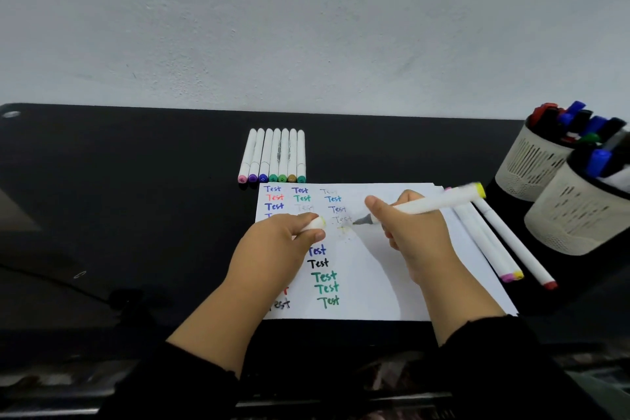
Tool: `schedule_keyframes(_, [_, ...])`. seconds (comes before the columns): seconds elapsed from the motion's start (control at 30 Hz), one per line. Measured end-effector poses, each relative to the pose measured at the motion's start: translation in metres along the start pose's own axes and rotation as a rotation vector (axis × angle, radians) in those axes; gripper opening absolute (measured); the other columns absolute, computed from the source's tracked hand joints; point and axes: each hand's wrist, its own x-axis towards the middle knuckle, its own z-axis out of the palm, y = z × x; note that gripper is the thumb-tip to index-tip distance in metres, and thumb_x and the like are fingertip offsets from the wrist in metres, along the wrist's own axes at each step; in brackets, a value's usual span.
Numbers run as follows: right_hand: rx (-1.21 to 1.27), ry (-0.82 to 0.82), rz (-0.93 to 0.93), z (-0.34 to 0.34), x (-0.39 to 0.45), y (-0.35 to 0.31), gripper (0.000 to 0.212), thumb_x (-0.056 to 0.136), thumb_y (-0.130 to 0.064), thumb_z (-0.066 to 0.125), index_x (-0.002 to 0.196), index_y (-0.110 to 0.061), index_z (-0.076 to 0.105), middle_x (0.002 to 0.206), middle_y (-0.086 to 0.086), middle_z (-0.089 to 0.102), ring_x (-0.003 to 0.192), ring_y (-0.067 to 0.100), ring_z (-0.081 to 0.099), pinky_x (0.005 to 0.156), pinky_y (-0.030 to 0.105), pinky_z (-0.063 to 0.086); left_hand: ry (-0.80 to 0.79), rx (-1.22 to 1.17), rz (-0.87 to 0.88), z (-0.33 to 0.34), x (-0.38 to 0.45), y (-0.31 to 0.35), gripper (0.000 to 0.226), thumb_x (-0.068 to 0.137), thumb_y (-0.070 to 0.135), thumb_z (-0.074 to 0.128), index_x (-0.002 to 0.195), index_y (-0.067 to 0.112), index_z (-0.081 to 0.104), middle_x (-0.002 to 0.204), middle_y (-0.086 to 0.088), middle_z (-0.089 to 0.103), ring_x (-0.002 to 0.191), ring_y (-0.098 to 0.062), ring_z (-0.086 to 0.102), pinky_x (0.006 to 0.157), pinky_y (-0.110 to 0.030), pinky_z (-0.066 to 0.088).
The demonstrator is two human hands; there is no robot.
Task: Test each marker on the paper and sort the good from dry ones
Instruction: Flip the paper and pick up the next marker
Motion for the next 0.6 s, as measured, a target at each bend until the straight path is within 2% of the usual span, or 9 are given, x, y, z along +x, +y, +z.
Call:
schedule_keyframes(0.1, [-0.090, 0.072, -0.040, 0.002, 0.001, 0.004, 0.040, 0.084, -0.023, 0.064, 0.060, -0.016, 0.033, 0.053, 0.002, 0.041, 0.052, 0.013, 0.035, 0.052, 0.025, 0.031, -0.004, -0.004, 0.009, 0.002, -0.001, 0.000, 0.042, 0.091, 0.043, 0.054, 0.132, 0.035, 0.050, 0.134, 0.010, 0.052, 0.109, -0.005, 0.051, 0.073, -0.017, 0.036])
schedule_keyframes(0.2, [-0.162, 0.031, -0.089, 0.007, 0.003, 0.008, 0.037, 0.083, -0.017, 0.060, 0.062, -0.016, 0.030, 0.064, 0.008, 0.036, 0.057, 0.014, 0.031, 0.051, 0.025, 0.028, -0.001, 0.007, 0.018, 0.003, 0.000, -0.001, 0.043, 0.091, 0.044, 0.053, 0.133, 0.034, 0.049, 0.136, 0.010, 0.051, 0.118, -0.008, 0.048, 0.080, -0.018, 0.035])
schedule_keyframes(0.37, [-0.262, -0.034, -0.144, 0.010, 0.004, 0.014, 0.039, 0.087, -0.020, 0.060, 0.064, -0.016, 0.029, 0.061, 0.001, 0.033, 0.055, 0.011, 0.031, 0.044, 0.015, 0.028, 0.012, 0.016, 0.004, 0.001, 0.003, -0.003, 0.044, 0.091, 0.045, 0.053, 0.133, 0.035, 0.048, 0.137, 0.009, 0.050, 0.118, -0.010, 0.049, 0.077, -0.021, 0.036])
schedule_keyframes(0.5, [-0.290, -0.066, -0.164, 0.012, 0.003, 0.016, 0.040, 0.087, -0.023, 0.062, 0.063, -0.016, 0.030, 0.062, 0.003, 0.038, 0.055, 0.012, 0.034, 0.044, 0.015, 0.029, 0.015, 0.023, 0.010, 0.001, 0.004, -0.003, 0.043, 0.091, 0.045, 0.052, 0.134, 0.036, 0.048, 0.135, 0.008, 0.052, 0.113, -0.010, 0.052, 0.075, -0.022, 0.039])
schedule_keyframes(0.6, [-0.319, -0.041, -0.185, 0.012, 0.005, 0.017, 0.038, 0.086, -0.019, 0.061, 0.065, -0.014, 0.030, 0.061, 0.002, 0.034, 0.055, 0.012, 0.031, 0.046, 0.017, 0.029, 0.004, 0.034, 0.010, 0.002, 0.005, -0.002, 0.044, 0.091, 0.045, 0.052, 0.134, 0.036, 0.047, 0.134, 0.009, 0.052, 0.113, -0.010, 0.052, 0.079, -0.023, 0.041])
